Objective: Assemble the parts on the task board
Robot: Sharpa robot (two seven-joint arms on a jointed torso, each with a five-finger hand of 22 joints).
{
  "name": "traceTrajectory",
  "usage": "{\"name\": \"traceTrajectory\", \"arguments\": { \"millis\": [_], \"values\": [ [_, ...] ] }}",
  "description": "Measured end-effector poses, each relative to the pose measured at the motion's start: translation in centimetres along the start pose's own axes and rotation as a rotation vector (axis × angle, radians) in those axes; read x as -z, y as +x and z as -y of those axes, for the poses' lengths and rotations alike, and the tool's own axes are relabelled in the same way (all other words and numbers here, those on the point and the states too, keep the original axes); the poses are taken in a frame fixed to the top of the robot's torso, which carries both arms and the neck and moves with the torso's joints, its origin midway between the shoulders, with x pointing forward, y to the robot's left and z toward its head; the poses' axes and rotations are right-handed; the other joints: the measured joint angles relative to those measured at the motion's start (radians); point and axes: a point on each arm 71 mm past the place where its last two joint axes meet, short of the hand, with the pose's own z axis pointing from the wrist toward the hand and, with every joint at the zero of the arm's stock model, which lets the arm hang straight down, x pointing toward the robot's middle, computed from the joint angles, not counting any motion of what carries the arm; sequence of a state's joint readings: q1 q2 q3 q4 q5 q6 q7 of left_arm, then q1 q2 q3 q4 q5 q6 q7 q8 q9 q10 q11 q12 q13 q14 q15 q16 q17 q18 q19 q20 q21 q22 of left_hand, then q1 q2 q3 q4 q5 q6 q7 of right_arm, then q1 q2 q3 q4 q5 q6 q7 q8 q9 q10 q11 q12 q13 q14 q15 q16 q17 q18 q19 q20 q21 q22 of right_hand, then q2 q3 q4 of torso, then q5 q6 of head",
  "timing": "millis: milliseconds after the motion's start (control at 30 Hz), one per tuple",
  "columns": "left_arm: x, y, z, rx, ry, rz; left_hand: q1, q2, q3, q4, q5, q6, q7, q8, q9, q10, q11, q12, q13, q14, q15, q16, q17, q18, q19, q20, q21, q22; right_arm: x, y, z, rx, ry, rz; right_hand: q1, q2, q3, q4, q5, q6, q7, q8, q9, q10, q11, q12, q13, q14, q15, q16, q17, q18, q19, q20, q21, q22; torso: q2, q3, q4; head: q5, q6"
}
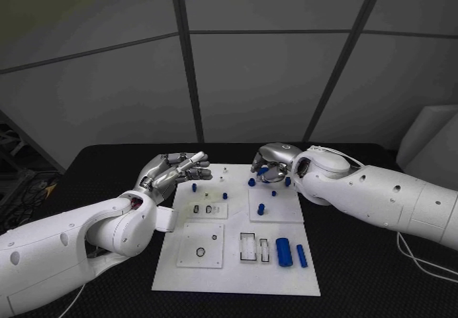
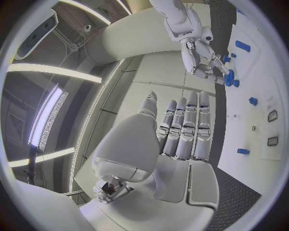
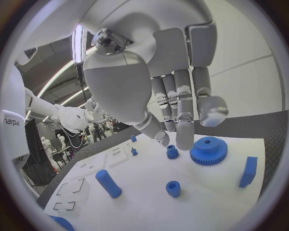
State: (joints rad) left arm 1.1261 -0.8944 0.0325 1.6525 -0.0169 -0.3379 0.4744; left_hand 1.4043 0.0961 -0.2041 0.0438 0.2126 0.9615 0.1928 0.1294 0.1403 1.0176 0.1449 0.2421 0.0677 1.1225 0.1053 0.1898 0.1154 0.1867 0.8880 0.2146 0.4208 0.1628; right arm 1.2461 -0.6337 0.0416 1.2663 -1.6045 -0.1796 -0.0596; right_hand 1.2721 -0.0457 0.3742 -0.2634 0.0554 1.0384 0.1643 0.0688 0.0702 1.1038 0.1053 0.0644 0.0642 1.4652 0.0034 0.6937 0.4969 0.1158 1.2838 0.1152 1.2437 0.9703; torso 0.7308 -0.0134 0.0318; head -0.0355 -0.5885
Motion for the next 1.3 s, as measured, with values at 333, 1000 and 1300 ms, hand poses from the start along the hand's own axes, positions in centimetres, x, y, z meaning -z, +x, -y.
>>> {"name": "traceTrajectory", "arguments": {
  "millis": [333,1000,1300],
  "values": [
    [0.1,0.2,0.1,0.001,0.000,-0.005,0.000,0.000,0.000,0.000,0.000,0.000,0.000,0.000,0.000,0.000,0.000,0.000,0.000,0.000,0.000,0.000,0.000,0.000,0.000,0.000,0.000,0.000,-0.6,0.3,-0.6,0.028,0.005,-0.029,-0.004,-0.004,0.012,0.012,0.000,-0.013,0.004,0.000,0.000,-0.011,0.004,0.000,0.001,0.000,0.007,0.215,0.198,-0.015,0.050,0.008,0.098,0.146,0.007,0.0002,0.0004,0.003,-0.002],
    [0.2,0.0,0.1,-0.001,-0.009,-0.003,0.000,0.000,-0.003,-0.003,0.000,0.000,0.000,-0.004,0.000,0.000,0.000,-0.004,0.000,0.000,0.000,0.000,0.001,0.000,0.000,0.000,0.000,0.000,-1.6,0.8,-1.1,0.047,0.018,-0.077,0.000,-0.008,0.023,0.023,0.005,-0.023,0.002,0.000,0.000,-0.011,0.004,0.000,0.001,0.000,0.007,0.341,0.318,-0.031,0.086,0.012,0.150,0.236,0.013,0.0024,0.0004,0.011,-0.015],
    [0.3,-0.3,0.1,-0.003,-0.015,-0.001,0.000,0.000,-0.003,-0.003,0.000,0.000,0.000,-0.004,0.000,0.000,0.000,-0.004,0.000,0.000,0.000,0.000,0.001,0.000,0.000,0.000,0.000,0.000,-1.8,1.0,-1.1,0.052,0.025,-0.096,0.000,-0.008,0.038,0.038,0.008,-0.022,0.001,0.000,0.002,0.000,-0.001,0.000,0.003,0.000,0.007,0.385,0.357,-0.032,0.104,0.011,0.173,0.273,0.014,0.0026,-0.0012,0.011,-0.019]
  ]
}}
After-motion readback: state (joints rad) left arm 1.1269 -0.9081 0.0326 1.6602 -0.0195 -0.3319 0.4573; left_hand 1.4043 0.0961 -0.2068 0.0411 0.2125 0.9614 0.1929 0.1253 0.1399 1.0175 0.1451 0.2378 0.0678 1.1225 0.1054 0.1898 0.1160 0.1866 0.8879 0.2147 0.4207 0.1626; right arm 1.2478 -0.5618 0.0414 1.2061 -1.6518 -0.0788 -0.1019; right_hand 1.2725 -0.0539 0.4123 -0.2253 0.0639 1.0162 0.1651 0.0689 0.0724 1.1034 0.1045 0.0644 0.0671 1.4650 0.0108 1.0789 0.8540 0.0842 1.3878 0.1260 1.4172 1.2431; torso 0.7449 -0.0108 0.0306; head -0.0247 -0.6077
